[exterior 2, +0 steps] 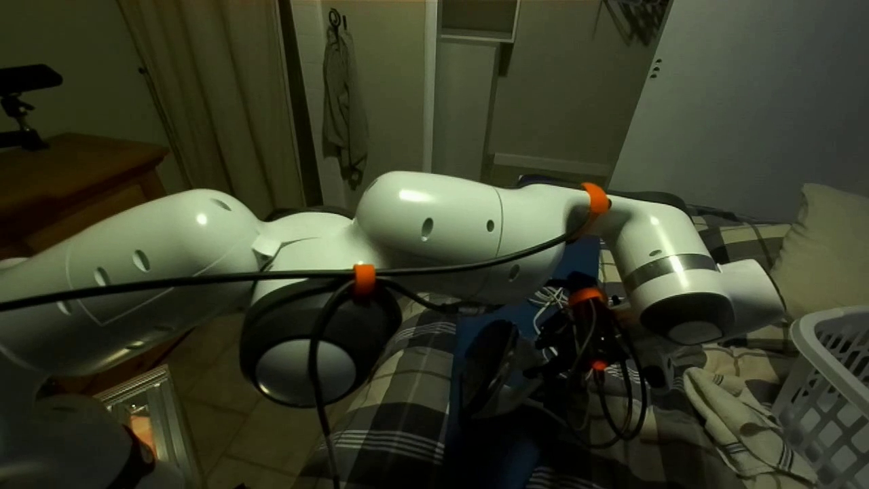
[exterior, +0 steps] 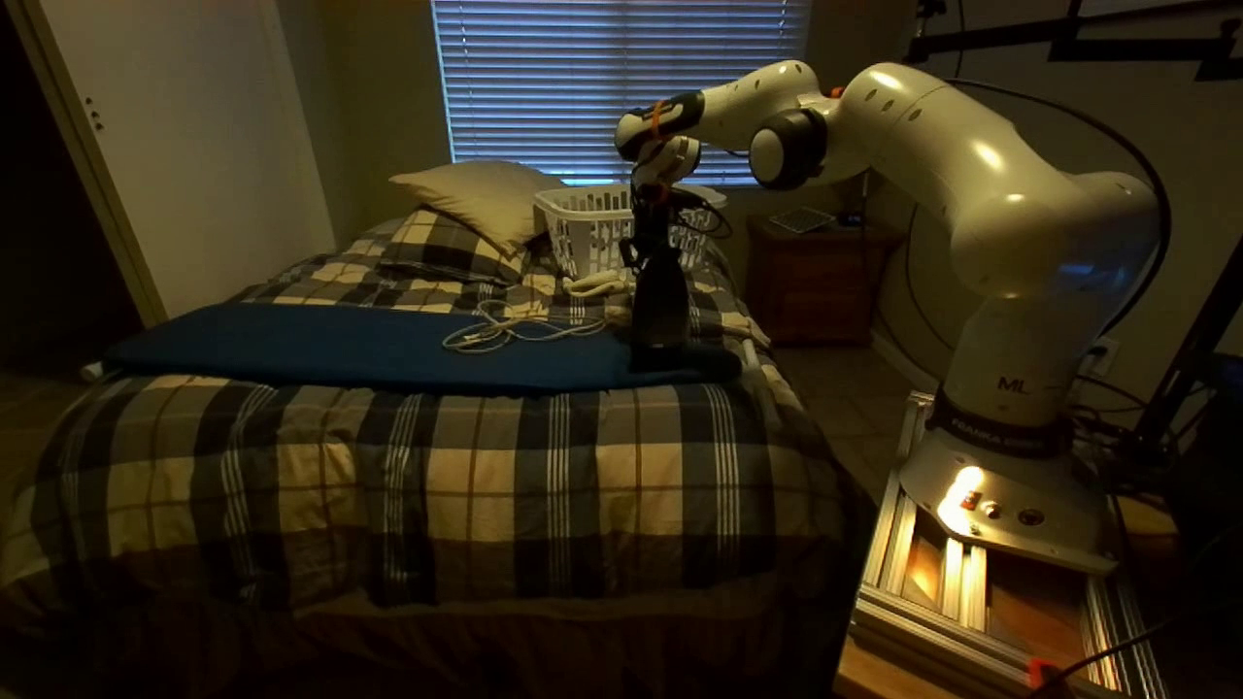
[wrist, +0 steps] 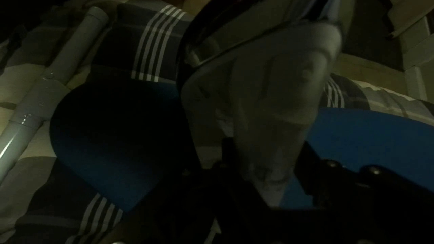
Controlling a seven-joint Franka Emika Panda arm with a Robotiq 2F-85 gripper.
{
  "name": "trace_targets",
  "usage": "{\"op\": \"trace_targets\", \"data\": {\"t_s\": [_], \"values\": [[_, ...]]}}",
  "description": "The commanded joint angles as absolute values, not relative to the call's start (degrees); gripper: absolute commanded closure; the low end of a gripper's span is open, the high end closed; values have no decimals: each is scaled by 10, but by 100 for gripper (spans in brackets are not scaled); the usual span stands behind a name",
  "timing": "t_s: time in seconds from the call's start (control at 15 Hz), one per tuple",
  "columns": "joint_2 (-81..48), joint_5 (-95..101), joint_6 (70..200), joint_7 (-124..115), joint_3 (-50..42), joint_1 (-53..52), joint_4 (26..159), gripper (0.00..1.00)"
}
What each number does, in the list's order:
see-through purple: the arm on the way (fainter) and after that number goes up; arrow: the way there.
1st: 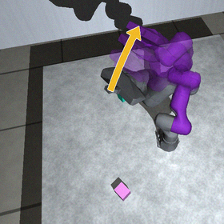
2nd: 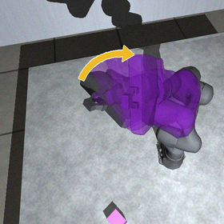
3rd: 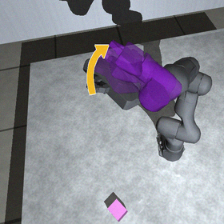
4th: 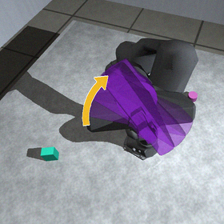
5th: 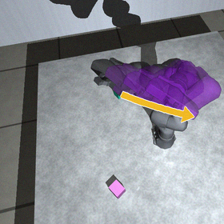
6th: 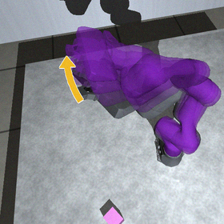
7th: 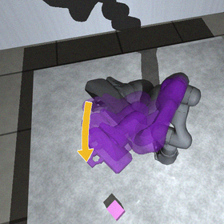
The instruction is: Lay the iron down on the ironing board.
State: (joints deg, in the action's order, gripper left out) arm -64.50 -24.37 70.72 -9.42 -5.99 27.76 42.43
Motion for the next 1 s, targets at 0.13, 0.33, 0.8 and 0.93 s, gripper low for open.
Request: {"op": "trace_targets", "data": {"t_s": [0.13,0.33,0.8,0.93], "values": [[-655,-237,722,-110,-67,272,394,80],[-643,-227,748,-135,-83,258,391,80],[-635,-150,841,-194,-140,187,373,80],[-631,-134,869,-205,-155,167,379,80]]}}
